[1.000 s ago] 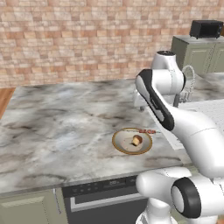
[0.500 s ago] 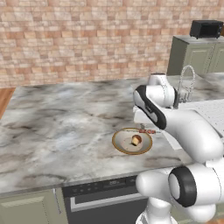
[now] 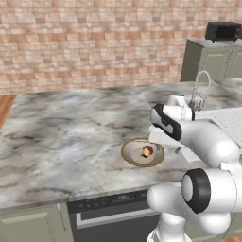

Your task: Dump the mushroom and kebab skewer from the bowl so the bowl can be washed. Place the bowl in the sink after clearing the leftovers.

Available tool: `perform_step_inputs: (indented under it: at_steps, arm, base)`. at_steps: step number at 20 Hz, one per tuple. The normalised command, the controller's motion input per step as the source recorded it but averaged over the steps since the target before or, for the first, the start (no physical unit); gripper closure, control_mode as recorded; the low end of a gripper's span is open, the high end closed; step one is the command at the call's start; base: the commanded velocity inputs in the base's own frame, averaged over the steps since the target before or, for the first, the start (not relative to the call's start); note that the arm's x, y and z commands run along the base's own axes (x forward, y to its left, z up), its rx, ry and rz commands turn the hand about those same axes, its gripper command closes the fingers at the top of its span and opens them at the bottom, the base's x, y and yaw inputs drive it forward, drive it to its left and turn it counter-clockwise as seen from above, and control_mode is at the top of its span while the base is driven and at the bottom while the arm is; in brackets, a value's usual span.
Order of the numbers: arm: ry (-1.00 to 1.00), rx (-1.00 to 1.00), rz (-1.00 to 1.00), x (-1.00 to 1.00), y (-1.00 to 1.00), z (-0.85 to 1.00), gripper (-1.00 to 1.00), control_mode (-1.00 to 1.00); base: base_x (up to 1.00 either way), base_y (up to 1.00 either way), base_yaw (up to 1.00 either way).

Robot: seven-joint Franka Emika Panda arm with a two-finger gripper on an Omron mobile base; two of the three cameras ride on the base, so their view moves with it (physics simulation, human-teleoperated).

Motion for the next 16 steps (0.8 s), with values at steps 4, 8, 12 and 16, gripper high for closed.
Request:
perform_step_inputs:
  at_steps: [4, 8, 12, 16]
  arm:
    - [0.00, 0.00, 0.00, 0.00, -0.01, -0.59, -1.00, -1.00]
    - [0.00, 0.00, 0.00, 0.03, 0.00, -0.47, -1.00, -1.00]
    - [0.00, 0.00, 0.00, 0.17, 0.01, -0.40, -1.00, -1.00]
    - [-0.04, 0.03, 0.00, 0.09, 0.00, -0.14, -1.00, -1.00]
  base:
    - [0.00, 0.00, 0.00]
    - [0.00, 0.00, 0.00]
    - [0.00, 0.00, 0.00]
    - [0.00, 0.00, 0.00]
